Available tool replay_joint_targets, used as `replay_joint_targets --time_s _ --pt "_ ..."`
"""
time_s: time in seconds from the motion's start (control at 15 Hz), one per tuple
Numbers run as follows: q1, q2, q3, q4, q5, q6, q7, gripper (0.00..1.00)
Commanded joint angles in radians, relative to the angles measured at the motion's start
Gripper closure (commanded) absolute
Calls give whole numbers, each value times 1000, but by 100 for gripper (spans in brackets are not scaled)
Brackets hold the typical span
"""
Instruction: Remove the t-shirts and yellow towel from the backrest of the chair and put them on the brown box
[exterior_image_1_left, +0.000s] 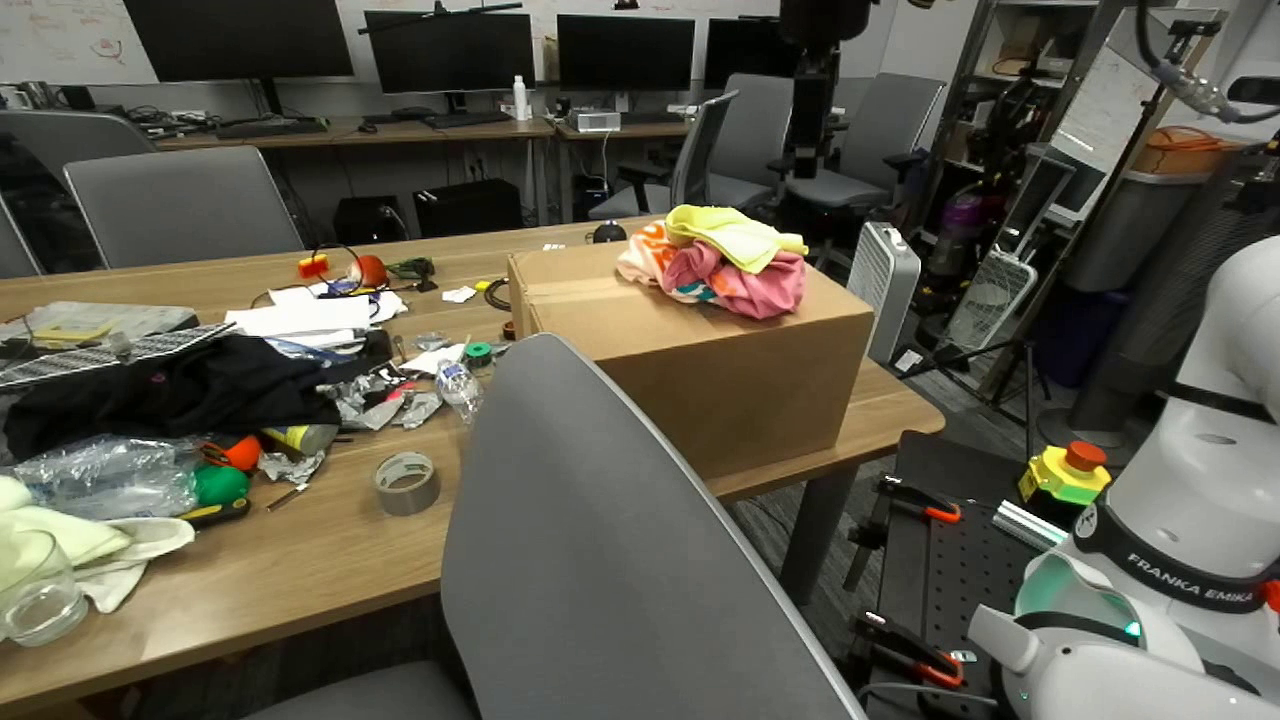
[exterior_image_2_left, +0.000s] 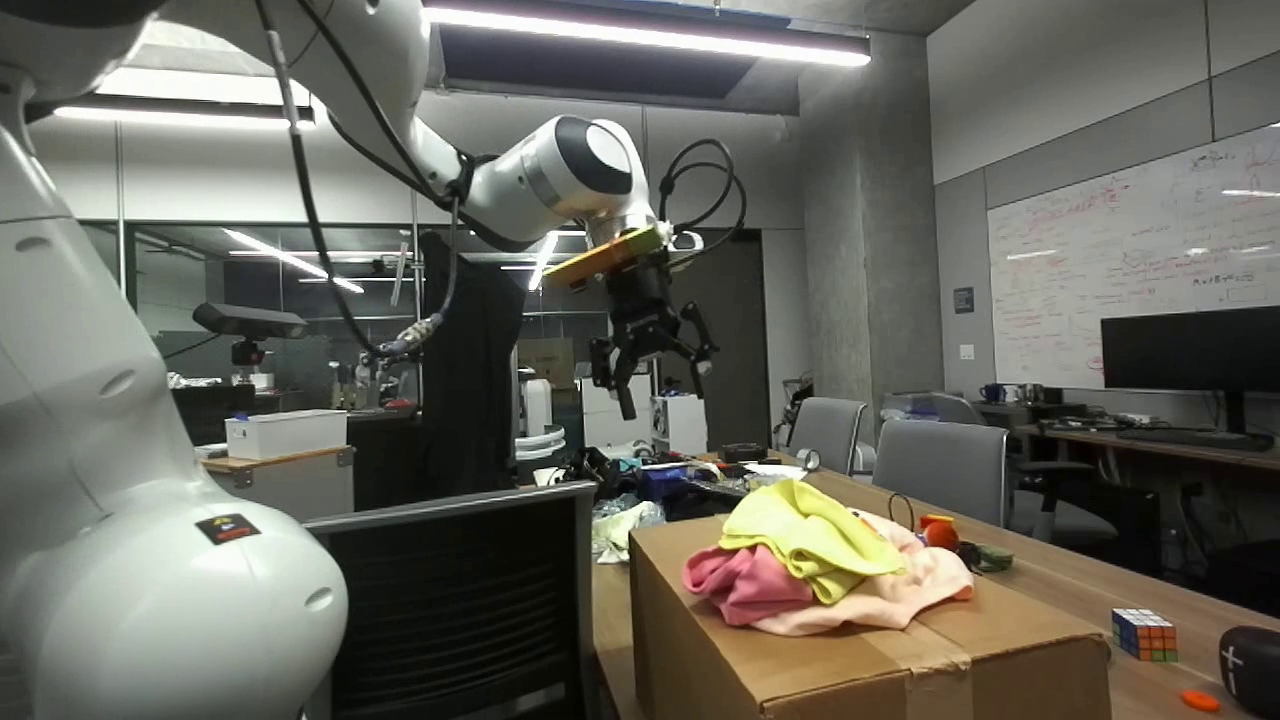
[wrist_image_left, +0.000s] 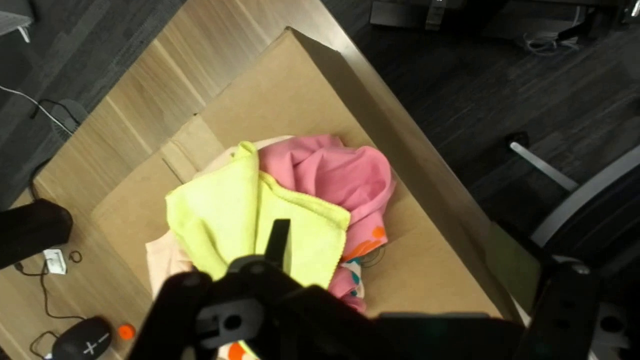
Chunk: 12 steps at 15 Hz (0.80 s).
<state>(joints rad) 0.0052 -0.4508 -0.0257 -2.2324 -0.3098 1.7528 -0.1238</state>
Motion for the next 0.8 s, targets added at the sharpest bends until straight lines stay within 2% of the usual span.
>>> replay_joint_targets --time_s 0.0,0.2,0.33,0.6,0.67,0.73 --pt "24 -193 -10 -219 64 189 10 0" --pt "22 -279 5 -342 69 345 42 0" --pt "27 -318 8 -398 82 405 40 0" --pt "51 -331 10 -465 116 465 17 0" --pt "29 -304 15 -427 98 418 19 0" --pt "34 -308 16 -441 102 429 19 0"
